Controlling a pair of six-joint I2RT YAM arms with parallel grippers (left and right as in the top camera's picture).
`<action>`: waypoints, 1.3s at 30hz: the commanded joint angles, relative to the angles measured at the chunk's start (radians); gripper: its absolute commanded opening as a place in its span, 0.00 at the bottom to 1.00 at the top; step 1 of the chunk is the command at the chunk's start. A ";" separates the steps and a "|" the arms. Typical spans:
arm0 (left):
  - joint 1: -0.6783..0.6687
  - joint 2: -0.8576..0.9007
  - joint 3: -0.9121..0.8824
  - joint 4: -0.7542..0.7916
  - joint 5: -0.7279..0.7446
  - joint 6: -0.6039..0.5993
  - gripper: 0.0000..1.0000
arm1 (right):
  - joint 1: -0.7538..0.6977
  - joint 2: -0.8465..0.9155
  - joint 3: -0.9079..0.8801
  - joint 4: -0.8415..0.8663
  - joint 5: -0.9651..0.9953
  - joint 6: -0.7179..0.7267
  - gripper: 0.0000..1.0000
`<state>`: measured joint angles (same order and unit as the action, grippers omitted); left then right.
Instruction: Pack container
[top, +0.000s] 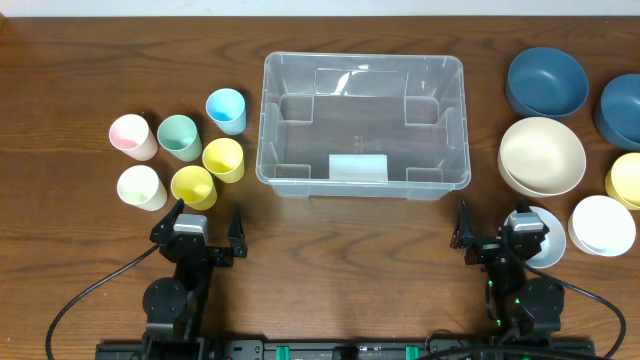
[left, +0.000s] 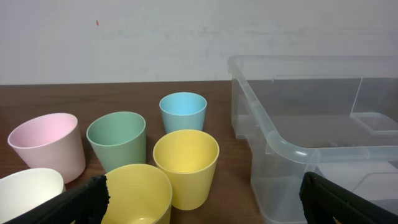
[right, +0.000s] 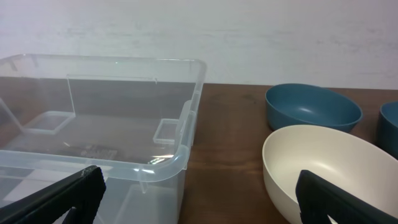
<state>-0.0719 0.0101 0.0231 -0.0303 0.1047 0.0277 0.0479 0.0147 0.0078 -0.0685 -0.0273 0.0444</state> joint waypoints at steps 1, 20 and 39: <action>0.006 -0.006 -0.019 -0.032 0.012 0.013 0.98 | -0.008 -0.008 -0.002 -0.003 -0.006 0.010 0.99; 0.006 -0.006 -0.019 -0.032 0.012 0.013 0.98 | -0.008 -0.008 -0.002 -0.003 -0.006 0.010 0.99; 0.006 -0.006 -0.019 -0.032 0.012 0.013 0.98 | -0.008 -0.008 -0.002 -0.003 0.045 -0.031 0.99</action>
<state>-0.0719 0.0101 0.0231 -0.0303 0.1047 0.0277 0.0479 0.0147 0.0078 -0.0689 0.0002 0.0326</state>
